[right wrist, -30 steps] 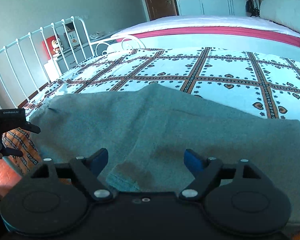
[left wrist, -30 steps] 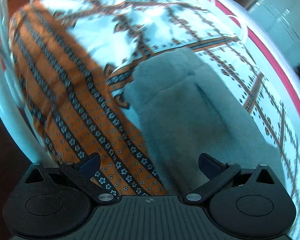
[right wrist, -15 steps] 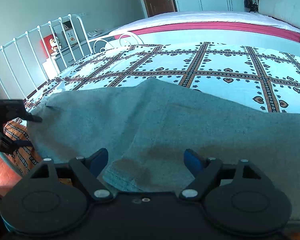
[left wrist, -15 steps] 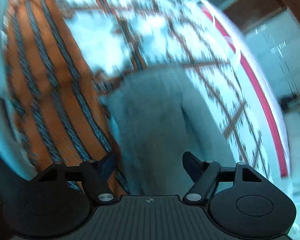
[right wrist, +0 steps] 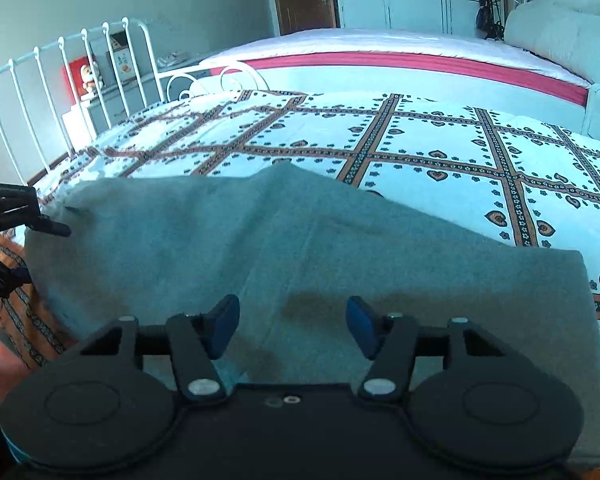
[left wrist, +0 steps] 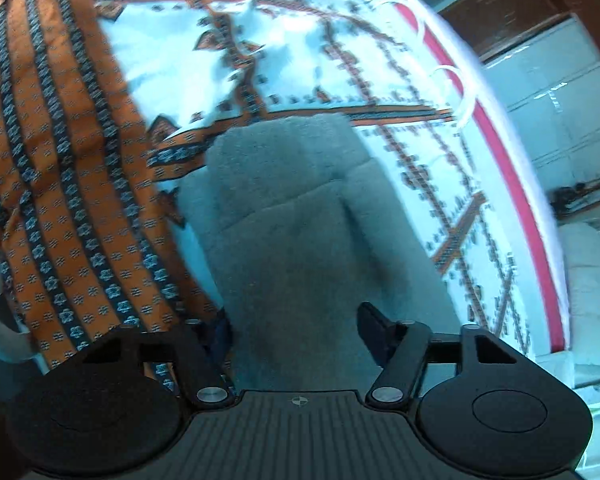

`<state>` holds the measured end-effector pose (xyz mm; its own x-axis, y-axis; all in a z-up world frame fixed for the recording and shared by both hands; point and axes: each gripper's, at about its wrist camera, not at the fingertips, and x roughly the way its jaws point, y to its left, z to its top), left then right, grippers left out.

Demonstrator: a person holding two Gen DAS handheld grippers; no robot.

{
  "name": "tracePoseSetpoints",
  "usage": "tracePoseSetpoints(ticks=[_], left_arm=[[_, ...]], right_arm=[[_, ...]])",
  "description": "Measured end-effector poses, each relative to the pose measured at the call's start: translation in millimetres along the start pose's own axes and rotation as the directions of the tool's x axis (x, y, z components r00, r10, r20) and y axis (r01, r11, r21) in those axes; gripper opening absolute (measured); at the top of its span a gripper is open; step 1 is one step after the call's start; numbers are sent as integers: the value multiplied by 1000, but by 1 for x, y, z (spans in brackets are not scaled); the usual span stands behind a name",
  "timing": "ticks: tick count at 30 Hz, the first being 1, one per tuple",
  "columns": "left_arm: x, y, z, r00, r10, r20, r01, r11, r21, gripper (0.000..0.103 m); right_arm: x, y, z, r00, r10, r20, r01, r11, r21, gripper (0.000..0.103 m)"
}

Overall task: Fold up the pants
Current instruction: 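Grasp the pants end with the left gripper and fold it over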

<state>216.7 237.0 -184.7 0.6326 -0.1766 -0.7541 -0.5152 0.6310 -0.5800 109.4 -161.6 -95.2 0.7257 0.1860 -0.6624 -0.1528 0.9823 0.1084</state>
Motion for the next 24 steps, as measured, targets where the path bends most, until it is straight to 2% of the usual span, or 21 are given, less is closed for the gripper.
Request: tracePoseSetpoints(ticks=[2, 4, 6, 8, 9, 11, 13, 14, 15, 16, 17, 21, 24], left_arm=[[3, 3, 2, 1000, -2, 0, 2, 1000, -11, 45], [-1, 9, 5, 999, -43, 17, 44, 998, -47, 45], [3, 12, 7, 1000, -17, 0, 17, 999, -52, 46], [10, 18, 7, 1000, 3, -21, -5, 996, -93, 54], [11, 18, 7, 1000, 0, -15, -1, 996, -88, 56], [15, 12, 7, 1000, 1, -17, -2, 999, -53, 70], [19, 4, 6, 1000, 12, -8, -12, 999, -33, 74], [19, 0, 5, 1000, 16, 7, -16, 1000, -21, 68], [18, -6, 3, 1000, 12, 17, -12, 1000, 8, 56], [17, -11, 2, 1000, 17, 21, -18, 999, 46, 26], [14, -15, 1, 999, 1, 33, -3, 998, 68, 20], [-1, -37, -6, 993, -9, 118, -15, 979, 201, 18], [-20, -62, -17, 980, -50, 195, -20, 939, 343, 17]], right_arm=[[3, 0, -1, 1000, -13, -7, 13, 1000, -7, 48], [10, -1, -4, 999, -22, -40, 21, 1000, -8, 38], [20, -1, -9, 996, -36, -81, 34, 999, -22, 38], [20, 4, -13, 997, -51, -64, 48, 997, -60, 39], [18, 6, -12, 997, -47, -60, 43, 997, -59, 39], [18, 4, -10, 997, -40, -60, 38, 998, -41, 39], [22, 4, -12, 997, -39, -68, 35, 998, -50, 40], [21, 4, -13, 997, -39, -63, 35, 998, -55, 40], [21, 4, -13, 997, -38, -61, 35, 998, -55, 40], [21, 3, -13, 997, -35, -61, 32, 998, -53, 40], [21, 1, -13, 998, -31, -61, 28, 999, -45, 40], [18, 0, -14, 998, -40, -52, 38, 998, -41, 38], [17, 2, -17, 998, -45, -45, 42, 997, -66, 39]])
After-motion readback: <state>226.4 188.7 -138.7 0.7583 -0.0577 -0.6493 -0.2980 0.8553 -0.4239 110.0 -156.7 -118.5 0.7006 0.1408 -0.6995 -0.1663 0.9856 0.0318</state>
